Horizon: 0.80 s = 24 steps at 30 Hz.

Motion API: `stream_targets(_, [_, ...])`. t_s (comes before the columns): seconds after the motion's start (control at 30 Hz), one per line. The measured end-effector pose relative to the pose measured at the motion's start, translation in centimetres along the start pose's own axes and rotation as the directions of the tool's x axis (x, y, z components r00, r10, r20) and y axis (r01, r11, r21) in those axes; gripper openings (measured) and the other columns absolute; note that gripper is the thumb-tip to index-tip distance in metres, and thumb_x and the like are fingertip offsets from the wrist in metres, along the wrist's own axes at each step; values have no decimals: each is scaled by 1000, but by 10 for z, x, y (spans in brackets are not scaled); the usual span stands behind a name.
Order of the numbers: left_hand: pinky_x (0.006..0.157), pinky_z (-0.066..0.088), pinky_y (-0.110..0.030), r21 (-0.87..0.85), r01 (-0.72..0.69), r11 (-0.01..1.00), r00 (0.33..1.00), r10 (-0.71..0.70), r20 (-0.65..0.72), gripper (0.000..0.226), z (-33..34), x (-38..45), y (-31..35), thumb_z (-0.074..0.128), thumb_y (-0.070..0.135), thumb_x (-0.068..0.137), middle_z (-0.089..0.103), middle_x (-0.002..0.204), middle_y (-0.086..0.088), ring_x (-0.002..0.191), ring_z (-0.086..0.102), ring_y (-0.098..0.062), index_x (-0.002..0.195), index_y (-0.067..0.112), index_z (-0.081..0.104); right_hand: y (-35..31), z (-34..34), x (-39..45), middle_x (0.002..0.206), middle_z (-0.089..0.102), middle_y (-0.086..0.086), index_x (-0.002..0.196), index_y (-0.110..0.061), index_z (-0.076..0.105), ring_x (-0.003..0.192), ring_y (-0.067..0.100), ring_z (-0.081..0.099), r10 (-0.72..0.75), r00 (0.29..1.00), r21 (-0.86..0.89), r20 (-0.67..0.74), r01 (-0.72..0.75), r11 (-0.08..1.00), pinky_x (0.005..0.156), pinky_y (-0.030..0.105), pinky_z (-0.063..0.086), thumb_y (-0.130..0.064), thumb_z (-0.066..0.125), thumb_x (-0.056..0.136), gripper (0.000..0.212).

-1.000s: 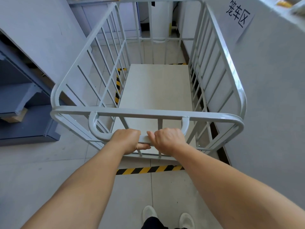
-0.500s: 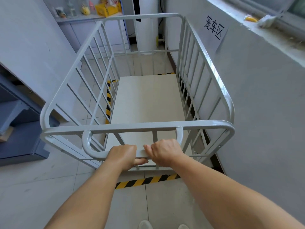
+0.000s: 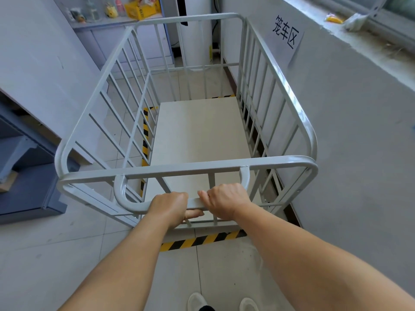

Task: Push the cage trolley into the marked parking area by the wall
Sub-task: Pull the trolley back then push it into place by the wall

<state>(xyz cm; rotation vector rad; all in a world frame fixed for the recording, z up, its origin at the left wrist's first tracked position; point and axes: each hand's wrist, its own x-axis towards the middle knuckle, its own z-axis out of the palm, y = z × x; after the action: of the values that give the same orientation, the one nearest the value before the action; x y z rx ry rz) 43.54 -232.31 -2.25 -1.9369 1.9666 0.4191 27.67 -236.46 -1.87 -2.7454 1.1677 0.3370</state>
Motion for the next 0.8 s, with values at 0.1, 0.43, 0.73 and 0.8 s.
stream_targets(0.1, [72,45,-34,-9,12,1000,1000,-12,8,56,0,-2,-1,43,72,84,55,89,2,82,58,-21,101,19,51,-3,2,0,66,48,2,112,-22,41,55,20,48,-23,1000,-67,-4,23,997,45,28,33,-35,35,102,17])
stream_targets(0.43, [66,43,-34,-41,33,999,999,-33,2,57,1,0,-2,45,76,80,55,84,1,79,56,-22,91,20,48,-17,12,-2,68,47,1,131,-23,37,72,25,46,176,984,-12,-10,-176,984,83,39,31,-27,41,97,35])
stream_targets(0.73, [68,45,-33,-28,41,999,999,-40,21,52,-4,-5,10,45,70,85,56,85,-1,80,58,-21,92,18,48,-4,16,-8,63,51,-2,130,-22,41,63,22,52,190,975,104,-114,-179,978,86,38,30,-27,28,102,30])
stream_targets(0.8, [68,46,-34,-19,41,999,999,-40,24,52,-5,-5,12,45,69,85,57,87,-2,80,58,-22,92,18,48,-2,14,-10,63,51,-2,130,-23,40,68,23,55,176,977,147,-123,-158,976,85,37,29,-27,28,103,30])
